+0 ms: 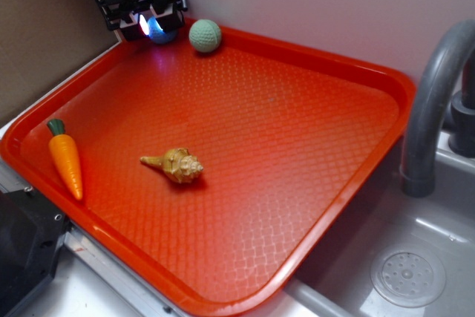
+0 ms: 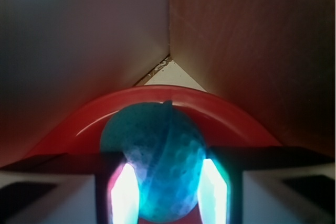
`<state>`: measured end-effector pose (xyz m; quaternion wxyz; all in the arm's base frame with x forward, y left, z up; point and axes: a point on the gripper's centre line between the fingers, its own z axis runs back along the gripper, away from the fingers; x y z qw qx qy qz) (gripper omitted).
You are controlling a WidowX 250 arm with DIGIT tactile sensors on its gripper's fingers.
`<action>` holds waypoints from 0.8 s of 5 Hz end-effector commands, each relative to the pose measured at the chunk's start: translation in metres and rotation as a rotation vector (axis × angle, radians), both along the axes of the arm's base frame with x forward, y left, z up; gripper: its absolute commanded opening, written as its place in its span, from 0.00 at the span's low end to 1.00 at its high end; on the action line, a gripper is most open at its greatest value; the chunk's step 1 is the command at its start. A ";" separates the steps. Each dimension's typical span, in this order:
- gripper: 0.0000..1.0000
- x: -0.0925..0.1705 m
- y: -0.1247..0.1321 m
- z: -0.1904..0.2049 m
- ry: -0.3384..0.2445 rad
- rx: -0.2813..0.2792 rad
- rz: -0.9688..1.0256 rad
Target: Grab the blue ball.
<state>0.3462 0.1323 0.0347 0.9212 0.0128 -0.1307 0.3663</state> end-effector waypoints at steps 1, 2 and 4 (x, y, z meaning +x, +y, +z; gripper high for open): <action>0.00 -0.004 0.019 0.046 -0.115 0.029 -0.027; 0.00 -0.015 0.019 0.057 -0.138 0.010 -0.036; 0.00 -0.019 0.021 0.059 -0.145 0.004 -0.032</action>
